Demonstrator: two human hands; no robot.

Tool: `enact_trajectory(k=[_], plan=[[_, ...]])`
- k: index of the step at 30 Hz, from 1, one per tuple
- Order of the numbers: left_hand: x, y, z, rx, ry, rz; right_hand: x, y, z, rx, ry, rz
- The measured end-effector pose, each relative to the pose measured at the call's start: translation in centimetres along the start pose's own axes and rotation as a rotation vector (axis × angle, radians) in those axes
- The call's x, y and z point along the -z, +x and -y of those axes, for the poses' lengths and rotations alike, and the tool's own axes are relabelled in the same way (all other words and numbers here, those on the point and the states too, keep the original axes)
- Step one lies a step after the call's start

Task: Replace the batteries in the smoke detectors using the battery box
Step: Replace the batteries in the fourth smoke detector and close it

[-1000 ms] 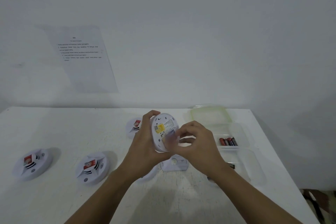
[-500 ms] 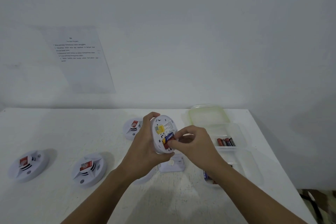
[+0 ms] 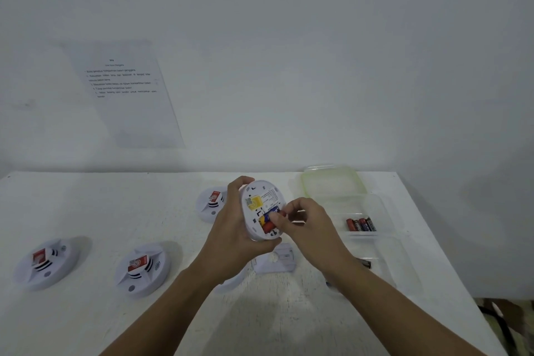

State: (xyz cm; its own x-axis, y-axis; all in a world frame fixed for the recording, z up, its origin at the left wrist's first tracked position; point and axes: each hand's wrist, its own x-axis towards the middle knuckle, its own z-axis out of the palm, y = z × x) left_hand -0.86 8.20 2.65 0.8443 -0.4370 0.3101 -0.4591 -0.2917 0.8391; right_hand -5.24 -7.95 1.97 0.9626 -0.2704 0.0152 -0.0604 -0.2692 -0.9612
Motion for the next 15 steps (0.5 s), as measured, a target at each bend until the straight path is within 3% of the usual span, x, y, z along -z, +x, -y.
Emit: enact_trajectory(k=[5,15], plan=[[-0.4,0.5,-0.6,0.027,-0.053,0.034,1.5,-0.3,0.3,0.111,-0.058,-0.114],[-2.7,0.5,-2.7,0.008,-0.099,0.12,5.1,-1.6,2.1,0.203,0.171,0.002]])
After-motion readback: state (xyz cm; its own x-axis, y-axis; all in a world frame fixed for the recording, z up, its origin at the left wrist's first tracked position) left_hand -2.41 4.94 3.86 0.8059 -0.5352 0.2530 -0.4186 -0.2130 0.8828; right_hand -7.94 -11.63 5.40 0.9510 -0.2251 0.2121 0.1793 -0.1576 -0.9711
